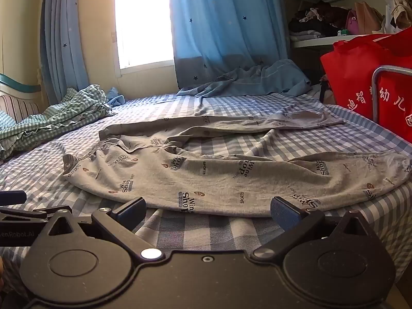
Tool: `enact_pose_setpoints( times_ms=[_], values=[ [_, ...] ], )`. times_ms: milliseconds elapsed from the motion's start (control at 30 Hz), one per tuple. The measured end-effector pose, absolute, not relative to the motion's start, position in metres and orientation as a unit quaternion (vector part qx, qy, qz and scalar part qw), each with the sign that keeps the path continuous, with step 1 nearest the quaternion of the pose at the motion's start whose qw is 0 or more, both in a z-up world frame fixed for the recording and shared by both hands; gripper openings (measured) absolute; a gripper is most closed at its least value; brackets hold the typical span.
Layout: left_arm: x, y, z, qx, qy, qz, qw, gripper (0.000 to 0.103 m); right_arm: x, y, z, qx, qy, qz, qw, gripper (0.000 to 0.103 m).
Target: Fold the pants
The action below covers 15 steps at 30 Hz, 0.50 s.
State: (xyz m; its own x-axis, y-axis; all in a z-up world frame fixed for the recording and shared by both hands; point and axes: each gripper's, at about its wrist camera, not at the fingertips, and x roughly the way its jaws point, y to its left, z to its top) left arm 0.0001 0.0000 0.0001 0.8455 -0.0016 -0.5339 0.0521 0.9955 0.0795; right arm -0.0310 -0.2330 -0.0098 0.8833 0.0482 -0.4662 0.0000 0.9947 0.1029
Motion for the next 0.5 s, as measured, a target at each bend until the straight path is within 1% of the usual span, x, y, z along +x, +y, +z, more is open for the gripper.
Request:
enact_pose_setpoints(
  times_ms=[500],
  values=[
    [0.0, 0.0, 0.0001, 0.044, 0.277, -0.014, 0.96, 0.103, -0.0332, -0.2331, -0.0092, 0.049, 0.241, 0.012, 0.969, 0.102]
  ],
)
